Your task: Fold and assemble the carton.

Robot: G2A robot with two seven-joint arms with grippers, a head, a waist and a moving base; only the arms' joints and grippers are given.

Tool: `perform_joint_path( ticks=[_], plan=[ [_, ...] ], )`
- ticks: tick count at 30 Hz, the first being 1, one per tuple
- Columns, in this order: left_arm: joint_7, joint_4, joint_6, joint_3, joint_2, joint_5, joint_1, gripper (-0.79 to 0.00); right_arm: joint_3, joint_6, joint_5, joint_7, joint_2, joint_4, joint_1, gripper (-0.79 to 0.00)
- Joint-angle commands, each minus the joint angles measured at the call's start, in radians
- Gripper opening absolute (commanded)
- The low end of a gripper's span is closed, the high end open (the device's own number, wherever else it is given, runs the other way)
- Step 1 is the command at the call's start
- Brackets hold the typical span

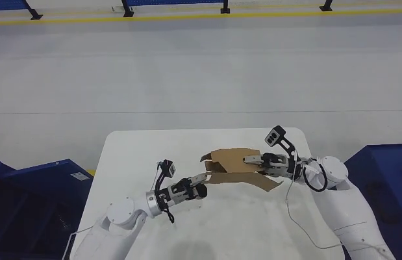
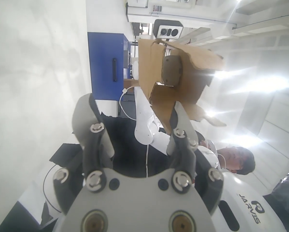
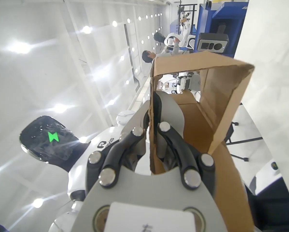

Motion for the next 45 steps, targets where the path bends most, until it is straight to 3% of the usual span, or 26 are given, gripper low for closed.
perform_joint_path(
  ticks=[1,6,12,15,22,29,35,45],
  plan=[
    [0.032,-0.001,-0.026,-0.027,0.003,0.016,0.007,0.000,0.001,0.003,0.026,-0.025,-0.003,0.023,0.011,-0.785],
    [0.253,-0.023,-0.199,-0.117,0.009,0.151,0.028,0.000,0.001,0.003,0.026,-0.025,-0.003,0.023,0.011,-0.785],
    [0.271,-0.025,-0.203,-0.124,0.008,0.147,0.026,0.000,-0.004,0.010,0.012,-0.048,-0.003,-0.006,-0.001,-0.785],
    [0.311,-0.074,-0.146,-0.116,0.008,0.211,0.032,0.000,0.001,-0.019,-0.031,-0.057,0.000,-0.025,-0.010,-0.785],
    [0.214,-0.224,-0.164,-0.126,0.011,0.103,0.076,0.000,-0.006,-0.023,-0.080,-0.049,0.003,-0.048,-0.025,-0.785],
    [0.120,-0.309,-0.148,-0.136,0.014,-0.007,0.095,0.000,-0.020,-0.034,-0.114,-0.039,0.005,-0.066,-0.039,-0.785],
    [0.072,-0.310,-0.058,-0.100,0.013,-0.031,0.067,0.000,-0.029,-0.040,-0.140,-0.011,0.008,-0.085,-0.052,-0.785],
    [0.087,-0.274,0.093,-0.058,0.011,0.014,0.016,0.000,-0.020,-0.049,-0.142,-0.007,0.012,-0.097,-0.062,-0.785]
  ],
)
